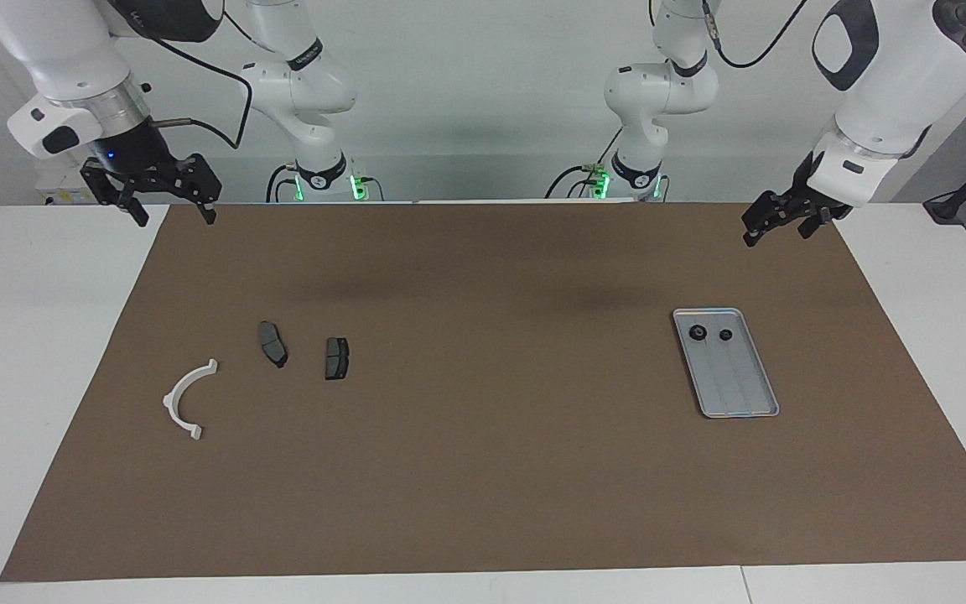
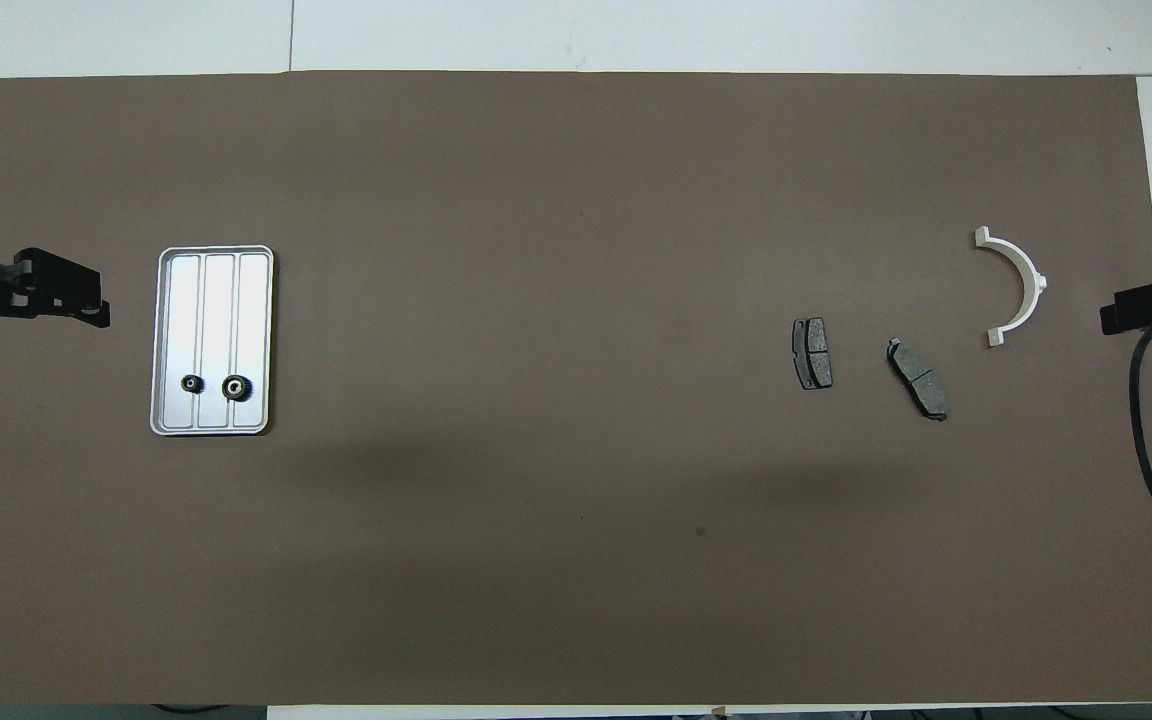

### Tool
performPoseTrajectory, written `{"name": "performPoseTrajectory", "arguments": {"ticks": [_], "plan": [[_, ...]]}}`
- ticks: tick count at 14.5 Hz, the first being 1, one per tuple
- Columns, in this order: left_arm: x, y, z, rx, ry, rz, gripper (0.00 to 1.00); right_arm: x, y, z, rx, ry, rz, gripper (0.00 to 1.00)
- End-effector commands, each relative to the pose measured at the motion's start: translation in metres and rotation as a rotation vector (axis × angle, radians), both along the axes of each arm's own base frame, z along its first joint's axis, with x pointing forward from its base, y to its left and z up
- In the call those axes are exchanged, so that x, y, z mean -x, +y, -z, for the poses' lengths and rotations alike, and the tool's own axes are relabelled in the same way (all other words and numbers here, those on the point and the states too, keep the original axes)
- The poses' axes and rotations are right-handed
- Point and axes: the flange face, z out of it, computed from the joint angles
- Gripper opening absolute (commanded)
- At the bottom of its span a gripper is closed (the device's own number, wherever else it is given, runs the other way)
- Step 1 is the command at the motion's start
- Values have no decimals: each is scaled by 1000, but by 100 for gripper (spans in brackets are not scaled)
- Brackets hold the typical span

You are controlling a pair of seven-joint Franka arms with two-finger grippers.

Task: Place bearing gear from tray to pile

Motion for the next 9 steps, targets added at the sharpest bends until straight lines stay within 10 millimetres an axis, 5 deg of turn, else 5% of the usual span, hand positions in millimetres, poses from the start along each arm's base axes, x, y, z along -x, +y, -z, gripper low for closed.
{"name": "performPoseTrajectory", "arguments": {"ticks": [1,9], "plan": [[1,1,-7,5,-18,10,100,-3,0,-1,-6,-14,28,100],[-2,3,-7,-3,-46,-16,100,-3,-5,0,-7,-13,36,100]]}}
